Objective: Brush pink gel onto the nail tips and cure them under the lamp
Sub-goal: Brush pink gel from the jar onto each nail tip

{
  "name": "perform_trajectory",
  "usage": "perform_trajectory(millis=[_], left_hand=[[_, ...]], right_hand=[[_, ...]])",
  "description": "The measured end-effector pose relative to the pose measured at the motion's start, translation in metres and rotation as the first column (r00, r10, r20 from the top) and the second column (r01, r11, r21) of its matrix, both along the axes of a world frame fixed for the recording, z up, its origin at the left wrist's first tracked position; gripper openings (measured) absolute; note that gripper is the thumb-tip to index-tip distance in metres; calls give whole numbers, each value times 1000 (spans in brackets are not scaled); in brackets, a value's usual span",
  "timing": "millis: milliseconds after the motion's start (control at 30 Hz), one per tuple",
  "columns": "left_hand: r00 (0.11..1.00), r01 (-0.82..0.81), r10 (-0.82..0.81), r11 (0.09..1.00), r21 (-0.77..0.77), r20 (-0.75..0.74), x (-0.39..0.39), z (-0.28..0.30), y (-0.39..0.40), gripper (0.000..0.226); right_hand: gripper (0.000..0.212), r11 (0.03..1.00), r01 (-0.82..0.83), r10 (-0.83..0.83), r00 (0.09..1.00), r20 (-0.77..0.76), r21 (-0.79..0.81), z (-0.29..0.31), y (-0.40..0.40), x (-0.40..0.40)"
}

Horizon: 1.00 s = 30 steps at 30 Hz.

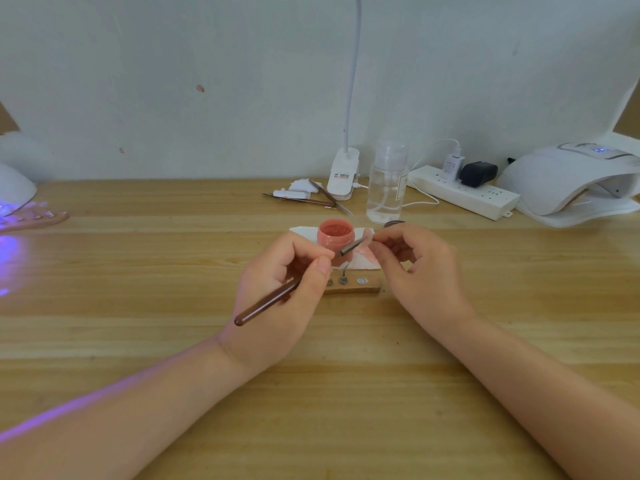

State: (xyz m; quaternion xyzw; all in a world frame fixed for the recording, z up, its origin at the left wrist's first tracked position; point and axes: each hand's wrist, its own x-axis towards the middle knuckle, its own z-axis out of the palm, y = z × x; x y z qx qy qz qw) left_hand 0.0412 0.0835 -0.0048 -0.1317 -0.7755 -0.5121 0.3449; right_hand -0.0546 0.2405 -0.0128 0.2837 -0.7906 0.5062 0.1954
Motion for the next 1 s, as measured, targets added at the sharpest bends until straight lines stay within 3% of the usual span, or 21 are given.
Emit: perform_trajectory(millis=[267, 367, 667, 900, 1000], left_hand=[[997, -10, 1, 994, 110, 80, -4, -1, 0, 6], [995, -4, -5, 996, 89, 100, -4, 0, -1, 18], [995, 44, -51, 996, 82, 80, -4, -2, -2, 24], [997, -40, 37, 998, 49, 61, -1, 3, 2, 5], [995, -65, 67, 998, -20, 79, 0, 3, 4, 11]], right_hand=[[11, 999, -32, 32, 999, 7, -17, -1, 0, 0], [10, 999, -38, 38, 999, 0, -9, -2, 1, -2], [13, 999, -26, 25, 999, -32, -22, -2, 0, -2], [10, 1000, -18, 18, 999, -43, 0, -2, 0, -2], [11, 1000, -7, 8, 998, -63, 21, -3, -1, -3]])
